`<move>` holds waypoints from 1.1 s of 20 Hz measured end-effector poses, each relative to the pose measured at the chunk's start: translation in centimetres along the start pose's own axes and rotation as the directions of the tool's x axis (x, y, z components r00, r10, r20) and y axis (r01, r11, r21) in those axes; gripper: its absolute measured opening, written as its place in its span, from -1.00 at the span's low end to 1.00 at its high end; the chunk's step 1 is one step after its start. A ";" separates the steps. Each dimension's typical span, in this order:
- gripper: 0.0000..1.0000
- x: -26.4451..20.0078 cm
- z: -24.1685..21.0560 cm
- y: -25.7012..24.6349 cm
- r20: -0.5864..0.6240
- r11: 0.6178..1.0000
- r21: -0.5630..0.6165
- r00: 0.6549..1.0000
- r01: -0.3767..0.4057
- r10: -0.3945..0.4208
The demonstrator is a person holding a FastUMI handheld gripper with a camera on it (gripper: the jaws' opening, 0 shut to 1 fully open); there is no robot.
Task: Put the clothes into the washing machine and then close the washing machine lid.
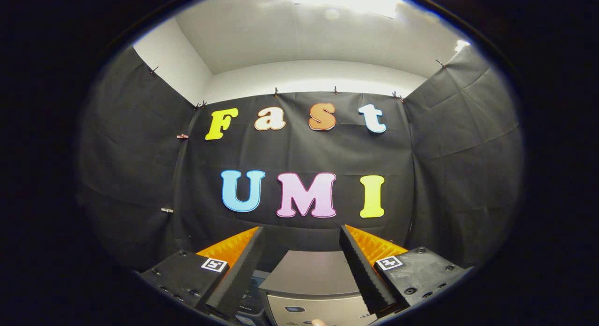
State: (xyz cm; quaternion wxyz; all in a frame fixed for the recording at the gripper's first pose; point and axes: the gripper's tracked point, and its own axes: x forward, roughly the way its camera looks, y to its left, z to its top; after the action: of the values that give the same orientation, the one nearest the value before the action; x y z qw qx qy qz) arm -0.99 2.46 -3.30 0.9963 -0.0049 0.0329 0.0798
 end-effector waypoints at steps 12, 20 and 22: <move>0.98 -1.0 1.4 -1.0 0.026 1.000 -0.011 1.000 -0.002 0.002; 0.98 -1.3 1.2 -2.1 0.014 1.000 -0.010 1.000 0.016 -0.016; 0.98 -1.4 1.1 -2.3 0.008 1.000 -0.007 1.000 0.019 -0.018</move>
State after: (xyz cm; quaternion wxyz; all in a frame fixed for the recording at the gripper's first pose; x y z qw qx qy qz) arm -1.92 -0.01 -2.10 0.9970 -0.0084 0.0287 0.0707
